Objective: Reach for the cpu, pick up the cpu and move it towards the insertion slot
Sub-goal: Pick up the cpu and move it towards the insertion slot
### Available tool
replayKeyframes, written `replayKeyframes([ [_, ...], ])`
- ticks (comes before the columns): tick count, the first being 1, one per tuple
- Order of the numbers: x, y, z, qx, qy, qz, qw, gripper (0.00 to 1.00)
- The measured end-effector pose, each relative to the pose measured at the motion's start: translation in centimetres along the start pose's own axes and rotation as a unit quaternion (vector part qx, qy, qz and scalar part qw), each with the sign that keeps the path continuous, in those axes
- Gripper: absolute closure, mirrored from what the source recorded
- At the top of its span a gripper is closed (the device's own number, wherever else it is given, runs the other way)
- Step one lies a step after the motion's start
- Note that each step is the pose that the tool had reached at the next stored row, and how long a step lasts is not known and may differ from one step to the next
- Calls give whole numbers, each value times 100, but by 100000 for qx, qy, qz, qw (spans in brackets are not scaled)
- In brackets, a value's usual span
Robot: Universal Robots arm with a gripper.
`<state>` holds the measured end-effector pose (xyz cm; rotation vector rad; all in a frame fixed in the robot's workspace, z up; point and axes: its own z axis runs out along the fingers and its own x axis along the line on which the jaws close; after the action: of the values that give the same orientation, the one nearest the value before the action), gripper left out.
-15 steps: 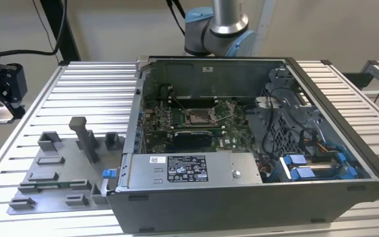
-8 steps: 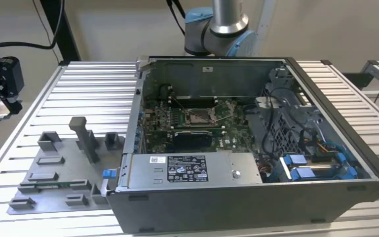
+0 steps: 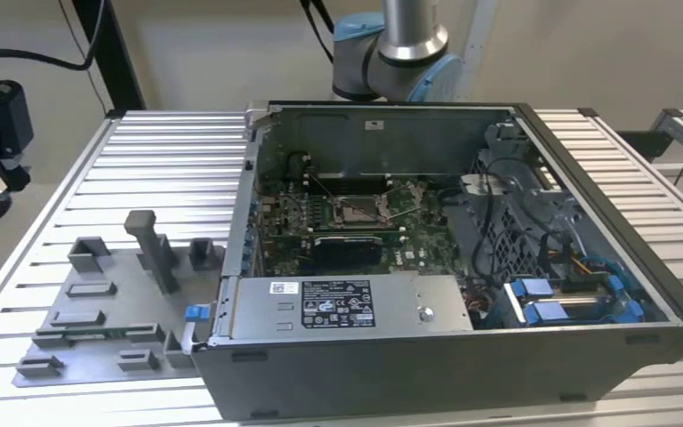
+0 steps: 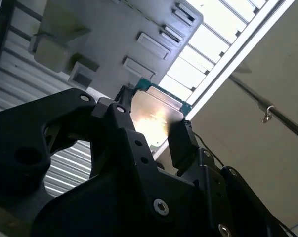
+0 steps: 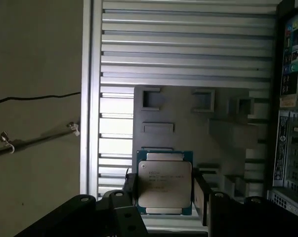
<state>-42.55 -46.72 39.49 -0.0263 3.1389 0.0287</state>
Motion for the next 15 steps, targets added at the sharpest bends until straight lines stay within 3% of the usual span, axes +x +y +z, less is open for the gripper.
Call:
replayKeyframes([
  [15, -1, 13, -335, 155, -2, -2, 100000, 100],
])
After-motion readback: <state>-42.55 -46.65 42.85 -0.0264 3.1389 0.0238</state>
